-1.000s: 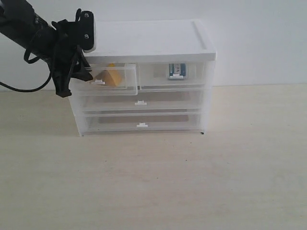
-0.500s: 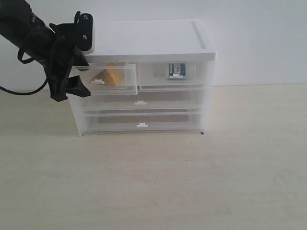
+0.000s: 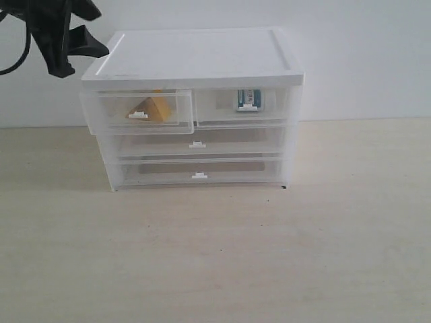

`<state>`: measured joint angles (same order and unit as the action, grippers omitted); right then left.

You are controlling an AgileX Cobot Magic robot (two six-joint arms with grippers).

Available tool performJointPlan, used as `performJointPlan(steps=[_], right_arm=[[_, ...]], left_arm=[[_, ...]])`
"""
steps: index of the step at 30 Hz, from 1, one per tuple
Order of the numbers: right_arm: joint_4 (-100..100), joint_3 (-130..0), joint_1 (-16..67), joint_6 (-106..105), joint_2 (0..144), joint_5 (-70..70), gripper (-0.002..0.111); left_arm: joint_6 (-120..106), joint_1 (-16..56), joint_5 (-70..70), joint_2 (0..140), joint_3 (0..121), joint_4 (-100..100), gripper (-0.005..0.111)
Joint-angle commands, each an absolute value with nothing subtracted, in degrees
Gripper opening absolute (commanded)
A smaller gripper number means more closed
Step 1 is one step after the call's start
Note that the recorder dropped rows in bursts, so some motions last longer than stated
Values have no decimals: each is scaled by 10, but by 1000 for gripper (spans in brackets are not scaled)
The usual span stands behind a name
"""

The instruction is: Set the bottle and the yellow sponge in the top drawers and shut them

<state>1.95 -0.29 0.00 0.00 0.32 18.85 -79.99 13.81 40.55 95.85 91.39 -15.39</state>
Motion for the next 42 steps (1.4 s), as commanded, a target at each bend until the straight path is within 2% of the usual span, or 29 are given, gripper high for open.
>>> performJointPlan(steps=[1, 5, 11, 19, 24, 30, 36, 42], right_arm=[[18, 0, -1, 0, 0, 184, 0], [18, 0, -1, 0, 0, 184, 0], [18, 0, -1, 0, 0, 184, 0], [18, 0, -1, 0, 0, 184, 0], [18, 0, -1, 0, 0, 184, 0], [18, 0, -1, 0, 0, 184, 0], [18, 0, -1, 0, 0, 184, 0], [18, 0, -1, 0, 0, 184, 0]], left_arm=[[-794, 139, 493, 957, 910, -172, 7], [-796, 139, 535, 974, 893, -198, 4], [-777, 139, 515, 1021, 878, -216, 4], [-765, 139, 388, 1074, 878, -222, 4], [-724, 139, 250, 1087, 878, -223, 4], [-712, 139, 354, 1063, 878, -221, 4], [-494, 139, 423, 989, 878, -151, 4], [-232, 139, 437, 906, 823, 42, 4]])
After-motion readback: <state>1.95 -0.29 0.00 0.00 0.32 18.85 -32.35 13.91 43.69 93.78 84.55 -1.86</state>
